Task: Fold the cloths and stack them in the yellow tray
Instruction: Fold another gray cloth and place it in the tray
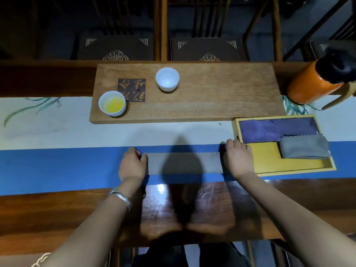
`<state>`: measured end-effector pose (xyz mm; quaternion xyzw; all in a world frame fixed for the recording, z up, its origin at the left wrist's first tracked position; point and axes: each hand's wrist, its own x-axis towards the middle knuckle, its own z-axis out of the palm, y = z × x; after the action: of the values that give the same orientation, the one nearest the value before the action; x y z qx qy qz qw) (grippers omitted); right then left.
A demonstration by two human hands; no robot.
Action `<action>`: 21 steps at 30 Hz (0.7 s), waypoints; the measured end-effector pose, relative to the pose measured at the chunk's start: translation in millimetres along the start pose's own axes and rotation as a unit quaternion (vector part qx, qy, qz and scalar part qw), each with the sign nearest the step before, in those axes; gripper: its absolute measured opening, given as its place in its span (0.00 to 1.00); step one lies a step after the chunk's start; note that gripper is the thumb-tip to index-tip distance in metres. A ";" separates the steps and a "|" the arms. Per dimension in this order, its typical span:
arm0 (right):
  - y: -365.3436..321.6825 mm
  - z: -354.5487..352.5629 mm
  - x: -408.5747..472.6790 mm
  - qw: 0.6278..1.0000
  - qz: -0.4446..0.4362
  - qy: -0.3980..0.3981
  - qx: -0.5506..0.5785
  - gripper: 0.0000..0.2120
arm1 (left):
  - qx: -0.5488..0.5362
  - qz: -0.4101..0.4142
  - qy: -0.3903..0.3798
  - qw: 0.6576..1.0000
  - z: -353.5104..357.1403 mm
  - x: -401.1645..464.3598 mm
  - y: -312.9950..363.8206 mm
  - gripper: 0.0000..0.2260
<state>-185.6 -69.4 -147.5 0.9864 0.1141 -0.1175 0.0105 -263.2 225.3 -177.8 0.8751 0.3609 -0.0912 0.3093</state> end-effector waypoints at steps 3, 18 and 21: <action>-20.8 -9.1 -13.2 0.990 0.002 0.033 0.136 0.05 | -0.041 -0.081 -0.037 0.995 -4.3 -3.5 1.8 0.22; -95.4 13.1 -32.4 0.957 -0.010 -0.118 0.264 0.11 | -0.198 -0.046 -0.144 0.968 -14.3 -31.3 18.4 0.12; -84.6 6.1 -42.1 0.949 -0.046 -0.101 0.295 0.17 | -0.193 0.010 -0.147 0.970 -21.4 -36.5 32.7 0.13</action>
<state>-246.1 3.3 -143.0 0.9220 0.1180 -0.2453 -0.2753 -268.5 199.4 -131.3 0.7792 0.3133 -0.1444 0.5233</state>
